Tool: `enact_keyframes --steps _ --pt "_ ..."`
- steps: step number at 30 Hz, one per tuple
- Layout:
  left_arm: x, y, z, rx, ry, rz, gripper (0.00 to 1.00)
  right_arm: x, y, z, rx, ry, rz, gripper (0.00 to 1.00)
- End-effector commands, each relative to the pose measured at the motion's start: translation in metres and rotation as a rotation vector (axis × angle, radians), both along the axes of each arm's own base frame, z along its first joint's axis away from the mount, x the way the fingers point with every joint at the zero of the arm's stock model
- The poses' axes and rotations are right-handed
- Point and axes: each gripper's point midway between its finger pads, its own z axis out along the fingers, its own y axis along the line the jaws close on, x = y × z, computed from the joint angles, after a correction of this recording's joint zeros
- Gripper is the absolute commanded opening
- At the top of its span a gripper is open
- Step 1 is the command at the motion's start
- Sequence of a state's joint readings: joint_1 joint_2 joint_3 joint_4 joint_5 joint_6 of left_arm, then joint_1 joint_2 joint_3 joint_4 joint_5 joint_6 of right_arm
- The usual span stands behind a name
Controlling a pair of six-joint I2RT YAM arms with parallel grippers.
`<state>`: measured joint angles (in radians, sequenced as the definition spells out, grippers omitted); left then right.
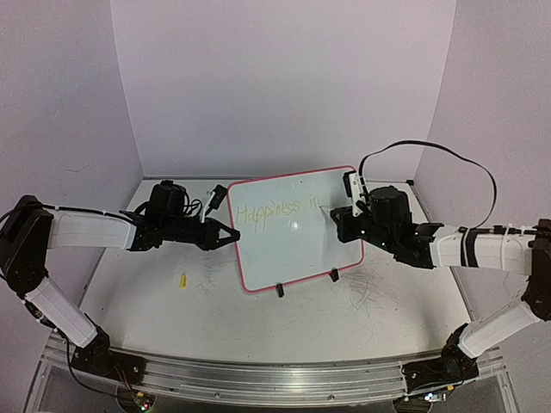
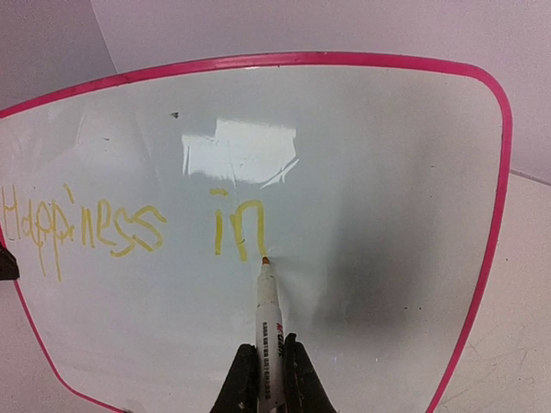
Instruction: Write a sentence on the whiteboard
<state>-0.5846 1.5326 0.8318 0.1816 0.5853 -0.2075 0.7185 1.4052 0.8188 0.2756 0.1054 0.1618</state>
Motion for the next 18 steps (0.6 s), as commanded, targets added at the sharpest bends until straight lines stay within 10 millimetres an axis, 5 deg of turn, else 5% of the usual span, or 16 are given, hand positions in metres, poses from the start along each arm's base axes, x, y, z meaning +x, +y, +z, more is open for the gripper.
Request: enact_keyframes --steps 1,4,9,18 --pt "0.017 0.006 0.004 0.071 -0.102 0.058 0.0 -0.015 -0.008 0.065 0.086 -0.125 0.027 0.0" --pt "0.018 0.005 0.005 0.071 -0.104 0.058 0.0 -0.031 -0.022 0.067 0.074 -0.146 0.037 0.0" --pt "0.017 0.004 0.003 0.072 -0.096 0.051 0.0 -0.049 -0.02 0.038 0.032 -0.078 0.098 0.0" --pt "0.018 0.006 0.009 0.074 -0.116 0.068 0.0 -0.082 0.054 0.032 -0.016 -0.065 0.26 0.0"
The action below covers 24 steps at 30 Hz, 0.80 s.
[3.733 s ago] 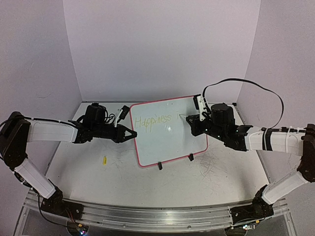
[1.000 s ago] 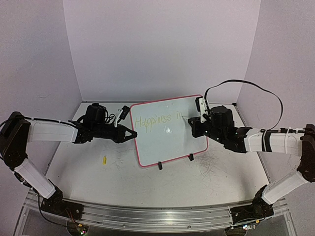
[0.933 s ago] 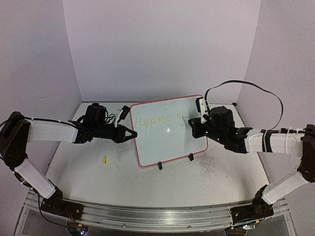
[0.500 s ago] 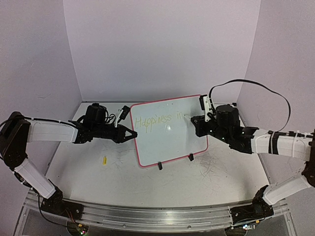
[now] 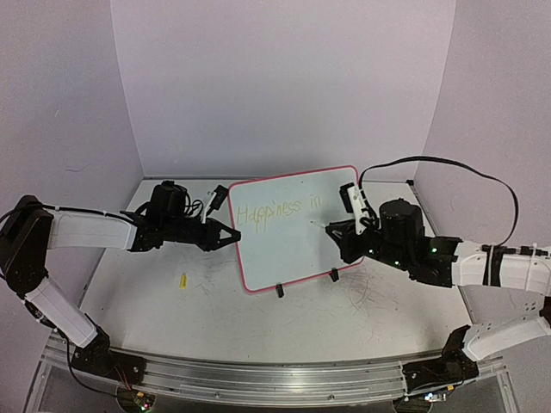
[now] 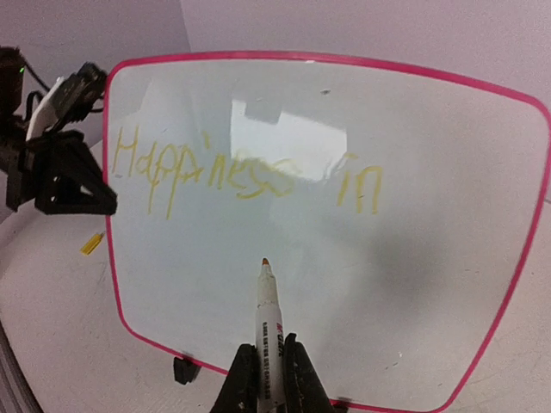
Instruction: Write a sentence on the whiteboard
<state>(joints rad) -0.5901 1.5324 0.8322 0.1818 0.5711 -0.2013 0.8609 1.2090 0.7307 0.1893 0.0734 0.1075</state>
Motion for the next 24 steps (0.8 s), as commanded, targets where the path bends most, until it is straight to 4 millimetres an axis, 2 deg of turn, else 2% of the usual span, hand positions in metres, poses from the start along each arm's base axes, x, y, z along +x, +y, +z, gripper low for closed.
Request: enact_keyframes --steps 1,14,21,24 --pt "0.017 0.007 0.01 0.065 -0.105 0.064 0.0 -0.015 0.041 0.014 0.008 -0.022 0.089 0.0" --pt "0.017 0.005 0.01 0.064 -0.103 0.062 0.0 -0.021 0.068 -0.006 0.017 0.033 0.163 0.0" --pt "0.017 0.005 0.011 0.065 -0.108 0.064 0.0 -0.017 0.085 0.001 0.037 0.014 0.184 0.0" --pt "0.018 0.005 0.011 0.063 -0.108 0.063 0.0 -0.023 0.1 -0.001 0.04 0.019 0.227 0.0"
